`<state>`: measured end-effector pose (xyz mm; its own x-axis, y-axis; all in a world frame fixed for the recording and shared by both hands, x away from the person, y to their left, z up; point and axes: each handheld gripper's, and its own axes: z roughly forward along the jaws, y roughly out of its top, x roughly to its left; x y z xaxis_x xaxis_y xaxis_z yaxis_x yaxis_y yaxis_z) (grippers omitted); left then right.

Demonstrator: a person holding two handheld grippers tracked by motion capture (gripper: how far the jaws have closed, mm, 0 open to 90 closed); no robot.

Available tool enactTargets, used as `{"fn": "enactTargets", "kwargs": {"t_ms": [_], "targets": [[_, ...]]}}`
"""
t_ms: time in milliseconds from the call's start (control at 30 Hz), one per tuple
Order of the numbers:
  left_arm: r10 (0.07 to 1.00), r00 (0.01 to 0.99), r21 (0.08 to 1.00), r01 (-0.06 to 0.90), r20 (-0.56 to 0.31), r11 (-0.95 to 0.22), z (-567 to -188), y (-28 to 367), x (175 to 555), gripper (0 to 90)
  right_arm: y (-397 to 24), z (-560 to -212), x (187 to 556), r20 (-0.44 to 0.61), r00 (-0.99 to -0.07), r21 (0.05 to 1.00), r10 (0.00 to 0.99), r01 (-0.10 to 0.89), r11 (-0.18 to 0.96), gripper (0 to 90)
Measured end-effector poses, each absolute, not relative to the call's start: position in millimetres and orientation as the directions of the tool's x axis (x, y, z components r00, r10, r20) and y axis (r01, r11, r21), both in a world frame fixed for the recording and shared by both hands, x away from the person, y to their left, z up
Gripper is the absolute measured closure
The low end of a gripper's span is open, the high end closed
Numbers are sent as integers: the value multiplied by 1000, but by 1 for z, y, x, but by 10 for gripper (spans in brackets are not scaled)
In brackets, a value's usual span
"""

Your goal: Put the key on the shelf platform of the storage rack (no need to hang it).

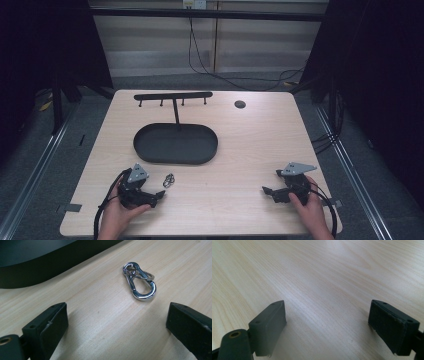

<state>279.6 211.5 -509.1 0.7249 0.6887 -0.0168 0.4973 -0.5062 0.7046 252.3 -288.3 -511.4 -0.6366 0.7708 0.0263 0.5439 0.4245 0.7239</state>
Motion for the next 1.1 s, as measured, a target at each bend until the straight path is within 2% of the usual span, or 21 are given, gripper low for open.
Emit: {"fn": "enactTargets", "kwargs": {"t_ms": [267,367,433,600,1100], "targets": [[697,717,702,505,-18,-502,-508,211,279,44,-288,-511,252,26,-636,724,771,544,425,140],[700,714,693,516,-24,-503,-506,210,277,87,-288,-511,252,27,-637,724,771,544,425,140],[694,720,667,528,-23,-526,-501,210,277,155,-288,-511,252,27,-637,723,771,545,424,140],[673,739,605,551,-34,-575,-492,200,278,219,-288,-511,252,27,-637,724,771,544,424,140],[666,741,477,617,-85,-626,-465,179,289,283,-288,-511,252,27,-637,724,771,544,424,140]]}}
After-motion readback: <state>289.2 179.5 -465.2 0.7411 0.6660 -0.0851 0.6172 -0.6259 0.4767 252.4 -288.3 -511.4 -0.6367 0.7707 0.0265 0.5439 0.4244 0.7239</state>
